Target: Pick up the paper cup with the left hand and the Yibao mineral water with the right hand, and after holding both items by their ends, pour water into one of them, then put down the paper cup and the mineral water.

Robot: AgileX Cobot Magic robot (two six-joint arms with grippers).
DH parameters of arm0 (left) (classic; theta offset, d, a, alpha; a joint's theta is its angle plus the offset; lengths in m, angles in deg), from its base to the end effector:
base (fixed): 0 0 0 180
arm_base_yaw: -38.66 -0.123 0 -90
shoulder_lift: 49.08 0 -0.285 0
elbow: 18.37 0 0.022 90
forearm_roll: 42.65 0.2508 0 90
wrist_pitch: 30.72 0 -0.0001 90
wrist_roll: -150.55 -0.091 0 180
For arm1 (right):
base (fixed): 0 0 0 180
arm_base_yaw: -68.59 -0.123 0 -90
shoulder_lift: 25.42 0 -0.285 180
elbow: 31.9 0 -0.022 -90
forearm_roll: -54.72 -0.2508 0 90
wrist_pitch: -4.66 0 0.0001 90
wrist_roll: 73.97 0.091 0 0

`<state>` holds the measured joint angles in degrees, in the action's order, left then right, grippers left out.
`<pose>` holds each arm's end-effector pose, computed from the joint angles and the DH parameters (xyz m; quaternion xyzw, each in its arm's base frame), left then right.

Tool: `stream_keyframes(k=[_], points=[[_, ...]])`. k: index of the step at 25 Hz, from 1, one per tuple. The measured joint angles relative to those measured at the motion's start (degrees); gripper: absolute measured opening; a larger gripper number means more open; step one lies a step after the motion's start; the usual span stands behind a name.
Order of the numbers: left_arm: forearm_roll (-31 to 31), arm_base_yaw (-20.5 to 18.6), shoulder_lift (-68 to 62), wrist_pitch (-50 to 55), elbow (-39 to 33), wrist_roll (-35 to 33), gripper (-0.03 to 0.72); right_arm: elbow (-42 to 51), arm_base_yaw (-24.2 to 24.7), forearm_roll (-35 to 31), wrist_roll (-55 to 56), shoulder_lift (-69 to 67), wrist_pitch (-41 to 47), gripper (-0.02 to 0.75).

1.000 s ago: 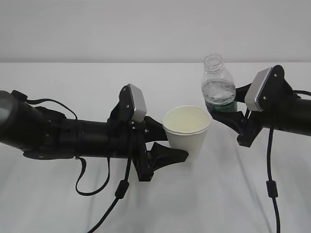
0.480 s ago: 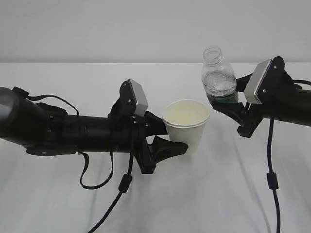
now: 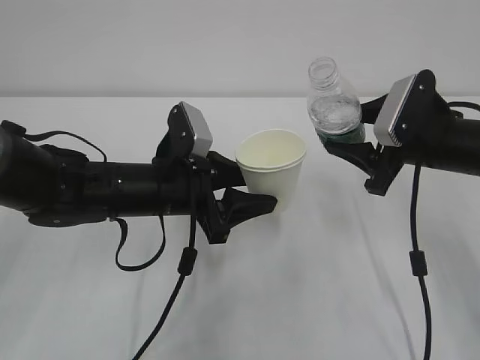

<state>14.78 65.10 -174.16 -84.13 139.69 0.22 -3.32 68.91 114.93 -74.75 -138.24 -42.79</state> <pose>0.3140 -0.2249 0.1336 0.4546 0.6524 -0.3575 0.4897 0.3490 0.0562 0.1760 -0.5026 0.6304 0.0330 0.5906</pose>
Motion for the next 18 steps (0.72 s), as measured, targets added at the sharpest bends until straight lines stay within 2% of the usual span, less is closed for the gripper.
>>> stream_keyframes(k=[8, 18], points=[[-0.1, -0.38, 0.24, 0.36, 0.0, 0.29, 0.41, -4.05, -3.69, 0.42, 0.0, 0.0, 4.13, 0.456], [-0.21, -1.53, 0.47, 2.08, 1.83, 0.32, 0.41, -5.67, -5.75, 0.87, -1.22, 0.0, 7.28, 0.456]])
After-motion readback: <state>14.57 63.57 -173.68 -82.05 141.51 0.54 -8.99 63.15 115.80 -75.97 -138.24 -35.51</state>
